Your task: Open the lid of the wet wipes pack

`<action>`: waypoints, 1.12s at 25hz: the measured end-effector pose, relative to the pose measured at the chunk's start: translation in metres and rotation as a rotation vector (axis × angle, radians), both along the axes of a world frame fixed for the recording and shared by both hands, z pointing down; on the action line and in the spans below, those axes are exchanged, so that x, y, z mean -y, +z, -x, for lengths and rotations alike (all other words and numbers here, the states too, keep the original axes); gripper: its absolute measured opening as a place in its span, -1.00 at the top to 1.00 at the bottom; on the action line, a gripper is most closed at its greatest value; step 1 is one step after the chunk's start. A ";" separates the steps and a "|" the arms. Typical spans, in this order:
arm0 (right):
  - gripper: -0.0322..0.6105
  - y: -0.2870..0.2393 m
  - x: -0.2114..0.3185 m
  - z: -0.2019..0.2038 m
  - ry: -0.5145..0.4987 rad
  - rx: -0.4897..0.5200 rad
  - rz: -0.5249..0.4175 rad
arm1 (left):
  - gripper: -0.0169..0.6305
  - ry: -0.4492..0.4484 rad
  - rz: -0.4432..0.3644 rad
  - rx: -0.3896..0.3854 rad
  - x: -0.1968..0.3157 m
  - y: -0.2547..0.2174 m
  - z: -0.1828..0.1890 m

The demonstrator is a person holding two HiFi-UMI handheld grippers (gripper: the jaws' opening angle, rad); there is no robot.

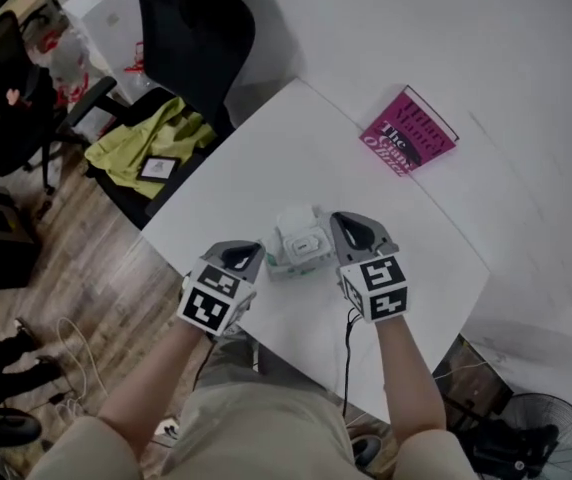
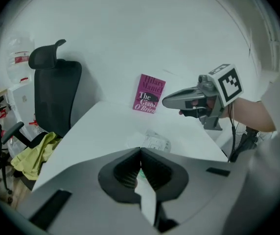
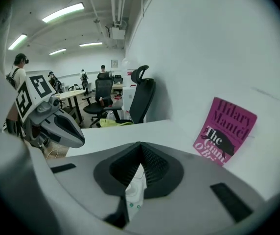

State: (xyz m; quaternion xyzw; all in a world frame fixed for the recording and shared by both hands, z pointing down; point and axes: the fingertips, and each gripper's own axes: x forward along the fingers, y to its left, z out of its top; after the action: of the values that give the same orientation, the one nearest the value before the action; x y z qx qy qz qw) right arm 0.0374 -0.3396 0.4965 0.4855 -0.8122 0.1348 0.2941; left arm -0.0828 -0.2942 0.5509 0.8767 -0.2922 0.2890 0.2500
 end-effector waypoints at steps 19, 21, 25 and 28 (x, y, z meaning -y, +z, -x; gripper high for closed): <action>0.83 -0.216 -0.086 0.007 0.038 0.247 -0.329 | 0.88 -0.087 -0.403 -0.100 -0.003 -0.204 0.025; 0.83 -0.226 -0.096 0.007 0.040 0.244 -0.347 | 0.88 -0.088 -0.429 -0.120 -0.010 -0.219 0.026; 0.83 -0.240 -0.116 0.001 0.061 0.273 -0.374 | 0.88 -0.074 -0.484 -0.169 -0.025 -0.245 0.025; 0.83 -0.249 -0.130 -0.001 0.073 0.288 -0.390 | 0.88 -0.073 -0.513 -0.188 -0.033 -0.255 0.027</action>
State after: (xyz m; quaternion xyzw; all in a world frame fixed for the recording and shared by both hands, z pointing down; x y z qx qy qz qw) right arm 0.0381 -0.2096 0.2475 0.5379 -0.8383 0.0536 0.0708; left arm -0.1102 -0.2608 0.2957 0.9232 -0.3627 0.1139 0.0560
